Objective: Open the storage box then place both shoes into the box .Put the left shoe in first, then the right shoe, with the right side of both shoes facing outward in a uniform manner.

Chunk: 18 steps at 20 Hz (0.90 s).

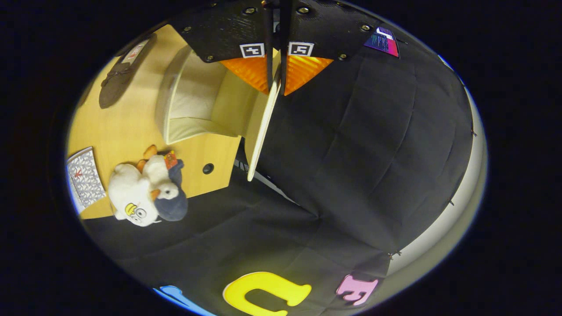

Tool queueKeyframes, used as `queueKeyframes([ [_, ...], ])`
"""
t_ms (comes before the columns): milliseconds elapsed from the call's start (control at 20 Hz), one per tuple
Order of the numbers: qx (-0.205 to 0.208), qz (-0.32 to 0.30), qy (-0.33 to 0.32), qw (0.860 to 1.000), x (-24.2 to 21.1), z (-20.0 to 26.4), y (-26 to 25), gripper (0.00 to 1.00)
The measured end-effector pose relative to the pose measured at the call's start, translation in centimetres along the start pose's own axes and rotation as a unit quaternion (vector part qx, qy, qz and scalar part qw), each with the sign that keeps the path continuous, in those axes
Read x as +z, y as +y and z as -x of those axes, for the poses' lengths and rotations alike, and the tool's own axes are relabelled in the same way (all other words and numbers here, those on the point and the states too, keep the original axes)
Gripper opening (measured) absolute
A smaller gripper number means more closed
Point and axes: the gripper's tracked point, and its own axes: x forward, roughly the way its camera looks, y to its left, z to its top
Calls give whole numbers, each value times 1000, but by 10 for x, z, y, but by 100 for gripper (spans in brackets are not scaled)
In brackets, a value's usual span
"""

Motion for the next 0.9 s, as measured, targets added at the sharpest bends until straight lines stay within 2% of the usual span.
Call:
queueKeyframes([
  [200,-8,26,8,1000,-12,-54,50,6],
  [350,-12,11,28,999,-34,-93,79,6],
  [900,-91,24,77,993,-98,-235,89,6],
])
